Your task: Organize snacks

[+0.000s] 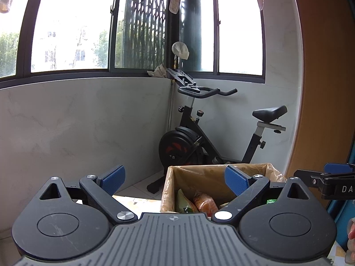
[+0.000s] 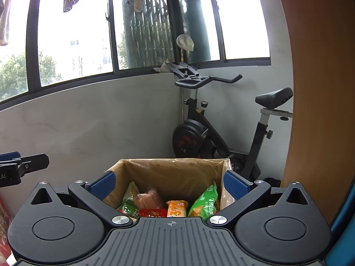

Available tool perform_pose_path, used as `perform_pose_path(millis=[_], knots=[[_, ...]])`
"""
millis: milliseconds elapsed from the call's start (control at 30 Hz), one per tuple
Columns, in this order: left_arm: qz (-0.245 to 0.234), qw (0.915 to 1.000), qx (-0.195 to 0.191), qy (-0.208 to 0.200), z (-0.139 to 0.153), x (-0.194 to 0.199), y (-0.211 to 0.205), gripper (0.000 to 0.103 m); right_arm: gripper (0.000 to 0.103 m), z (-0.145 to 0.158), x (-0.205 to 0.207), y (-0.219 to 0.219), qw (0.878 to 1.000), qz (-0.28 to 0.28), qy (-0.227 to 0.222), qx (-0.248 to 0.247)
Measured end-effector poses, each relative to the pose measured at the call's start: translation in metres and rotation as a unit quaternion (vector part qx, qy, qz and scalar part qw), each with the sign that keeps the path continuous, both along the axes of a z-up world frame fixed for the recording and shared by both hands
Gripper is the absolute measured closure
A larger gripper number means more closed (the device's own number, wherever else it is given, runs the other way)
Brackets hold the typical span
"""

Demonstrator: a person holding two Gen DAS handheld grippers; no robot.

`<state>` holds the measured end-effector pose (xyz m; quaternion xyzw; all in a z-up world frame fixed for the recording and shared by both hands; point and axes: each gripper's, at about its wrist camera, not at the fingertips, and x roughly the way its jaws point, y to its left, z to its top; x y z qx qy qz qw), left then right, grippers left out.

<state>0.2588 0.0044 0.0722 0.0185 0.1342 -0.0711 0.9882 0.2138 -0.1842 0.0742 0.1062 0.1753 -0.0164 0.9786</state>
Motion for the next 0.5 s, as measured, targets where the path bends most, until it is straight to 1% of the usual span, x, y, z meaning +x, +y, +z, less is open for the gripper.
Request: perform_pose_path(millis=[500], knots=[[-0.004,0.9999,-0.01,0.006,0.0001,0.0007,0.0055,0.005,0.0,-0.0043,0.0033,-0.0001,1.0,0.001,0.005,0.0]])
